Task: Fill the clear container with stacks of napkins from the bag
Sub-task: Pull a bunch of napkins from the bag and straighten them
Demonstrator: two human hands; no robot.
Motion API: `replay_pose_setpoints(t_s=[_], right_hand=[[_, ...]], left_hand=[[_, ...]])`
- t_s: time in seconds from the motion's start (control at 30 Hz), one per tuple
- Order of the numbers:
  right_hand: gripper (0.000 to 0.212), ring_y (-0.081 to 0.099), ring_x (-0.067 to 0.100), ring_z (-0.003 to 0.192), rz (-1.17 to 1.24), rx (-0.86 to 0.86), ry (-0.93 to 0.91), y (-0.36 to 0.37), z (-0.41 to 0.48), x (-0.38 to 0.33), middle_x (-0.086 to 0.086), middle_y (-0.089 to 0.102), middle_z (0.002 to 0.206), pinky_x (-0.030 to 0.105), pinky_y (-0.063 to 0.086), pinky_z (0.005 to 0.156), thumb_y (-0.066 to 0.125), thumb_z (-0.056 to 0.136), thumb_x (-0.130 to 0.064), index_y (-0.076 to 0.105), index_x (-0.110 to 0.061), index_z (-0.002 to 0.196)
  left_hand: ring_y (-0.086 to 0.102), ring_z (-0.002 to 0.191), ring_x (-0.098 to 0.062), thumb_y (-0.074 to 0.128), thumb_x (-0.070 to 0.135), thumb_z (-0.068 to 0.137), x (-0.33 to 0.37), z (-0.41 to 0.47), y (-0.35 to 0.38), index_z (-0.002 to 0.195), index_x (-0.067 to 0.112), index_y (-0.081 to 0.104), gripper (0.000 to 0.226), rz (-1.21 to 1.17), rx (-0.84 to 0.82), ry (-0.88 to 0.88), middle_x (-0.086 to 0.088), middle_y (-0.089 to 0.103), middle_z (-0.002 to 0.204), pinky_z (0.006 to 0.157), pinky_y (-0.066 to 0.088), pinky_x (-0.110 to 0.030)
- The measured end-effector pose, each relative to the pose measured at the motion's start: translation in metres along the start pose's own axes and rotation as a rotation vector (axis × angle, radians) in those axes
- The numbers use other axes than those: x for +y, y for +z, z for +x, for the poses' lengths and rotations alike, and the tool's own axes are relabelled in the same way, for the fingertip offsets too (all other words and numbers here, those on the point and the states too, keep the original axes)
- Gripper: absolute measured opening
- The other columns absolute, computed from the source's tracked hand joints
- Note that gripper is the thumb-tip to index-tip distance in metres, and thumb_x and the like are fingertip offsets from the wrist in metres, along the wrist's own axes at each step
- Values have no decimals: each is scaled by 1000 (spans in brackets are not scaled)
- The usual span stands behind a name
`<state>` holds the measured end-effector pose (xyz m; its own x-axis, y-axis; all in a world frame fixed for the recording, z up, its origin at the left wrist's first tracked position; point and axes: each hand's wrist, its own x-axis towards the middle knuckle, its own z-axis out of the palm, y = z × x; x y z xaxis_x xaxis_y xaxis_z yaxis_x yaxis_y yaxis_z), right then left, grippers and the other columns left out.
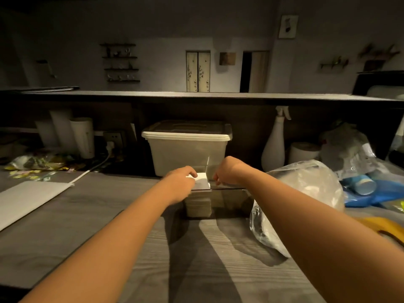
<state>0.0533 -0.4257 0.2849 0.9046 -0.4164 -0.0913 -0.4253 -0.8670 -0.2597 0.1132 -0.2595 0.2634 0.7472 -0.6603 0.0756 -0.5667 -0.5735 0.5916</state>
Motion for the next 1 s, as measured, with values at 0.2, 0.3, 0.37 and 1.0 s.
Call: replay_pose_setpoints(t_s=[0.2, 0.3, 0.37, 1.0], right_hand=[[26, 61, 20, 89, -315, -178, -68, 8, 19, -9, 11, 65, 109, 28, 46, 80, 51, 101, -17, 63, -3, 120], [21, 54, 13, 77, -307, -195, -42, 15, 36, -9, 0, 56, 84, 25, 44, 74, 53, 100, -16, 63, -6, 116], [24, 59, 17, 92, -264, -209, -40, 19, 45, -9, 2, 60, 94, 29, 50, 86, 54, 99, -17, 62, -7, 120], [26, 58, 17, 74, -123, -99, 30, -25, -10, -9, 7, 61, 92, 22, 51, 67, 58, 97, -12, 64, -2, 121]], left_hand=[[57, 90, -19, 47, 15, 91, -2, 19, -2, 112, 42, 55, 34, -39, -39, -24, 3, 55, 124, 77, 51, -38], [56, 94, -22, 48, 7, 89, -6, 24, -1, 117, 41, 51, 43, -44, -62, -7, 2, 53, 126, 73, 49, -36], [55, 94, -23, 47, 6, 88, -8, 25, -1, 117, 43, 49, 48, -38, -59, 8, 0, 53, 123, 69, 45, -34], [52, 113, -20, 56, 20, 95, 10, 8, -4, 124, 36, 56, 33, 33, -19, 55, -1, 45, 146, 83, 49, -30]])
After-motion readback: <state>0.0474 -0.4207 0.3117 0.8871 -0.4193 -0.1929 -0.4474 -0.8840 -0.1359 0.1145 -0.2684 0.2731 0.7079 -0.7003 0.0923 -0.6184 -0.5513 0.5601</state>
